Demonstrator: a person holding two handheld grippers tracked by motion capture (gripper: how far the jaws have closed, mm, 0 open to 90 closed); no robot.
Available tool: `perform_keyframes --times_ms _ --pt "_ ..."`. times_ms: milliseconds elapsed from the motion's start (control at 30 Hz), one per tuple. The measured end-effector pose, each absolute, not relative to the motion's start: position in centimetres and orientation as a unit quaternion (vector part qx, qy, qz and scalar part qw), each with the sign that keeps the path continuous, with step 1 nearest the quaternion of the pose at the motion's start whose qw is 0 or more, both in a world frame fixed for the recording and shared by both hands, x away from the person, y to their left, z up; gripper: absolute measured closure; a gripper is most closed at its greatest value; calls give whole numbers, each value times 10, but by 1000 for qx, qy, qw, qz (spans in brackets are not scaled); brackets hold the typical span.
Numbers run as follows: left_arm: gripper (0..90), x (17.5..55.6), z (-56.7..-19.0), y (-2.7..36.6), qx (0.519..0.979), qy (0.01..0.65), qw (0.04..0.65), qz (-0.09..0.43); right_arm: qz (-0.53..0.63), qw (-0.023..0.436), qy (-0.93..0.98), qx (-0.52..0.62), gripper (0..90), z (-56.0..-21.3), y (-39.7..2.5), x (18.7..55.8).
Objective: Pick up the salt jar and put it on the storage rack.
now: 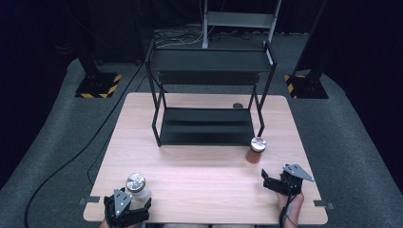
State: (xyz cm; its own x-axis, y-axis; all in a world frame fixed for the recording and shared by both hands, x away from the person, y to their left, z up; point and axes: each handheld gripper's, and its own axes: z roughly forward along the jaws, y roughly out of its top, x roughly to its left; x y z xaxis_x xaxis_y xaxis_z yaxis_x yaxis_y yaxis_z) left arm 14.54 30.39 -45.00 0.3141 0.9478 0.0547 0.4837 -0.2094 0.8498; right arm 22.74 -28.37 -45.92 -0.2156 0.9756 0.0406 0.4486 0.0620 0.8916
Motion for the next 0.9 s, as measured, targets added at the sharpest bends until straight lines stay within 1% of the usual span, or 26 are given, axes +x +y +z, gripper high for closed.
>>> perform_keyframes --times_ms 700,767,900 --pt "4 168 -457 309 709 511 394 284 415 313 663 539 0 -458 -283 229" --pt "75 167 -460 312 704 511 403 282 415 312 663 539 0 -458 -283 229" --pt "163 166 -464 313 702 509 412 281 415 312 663 539 0 -458 -284 229"
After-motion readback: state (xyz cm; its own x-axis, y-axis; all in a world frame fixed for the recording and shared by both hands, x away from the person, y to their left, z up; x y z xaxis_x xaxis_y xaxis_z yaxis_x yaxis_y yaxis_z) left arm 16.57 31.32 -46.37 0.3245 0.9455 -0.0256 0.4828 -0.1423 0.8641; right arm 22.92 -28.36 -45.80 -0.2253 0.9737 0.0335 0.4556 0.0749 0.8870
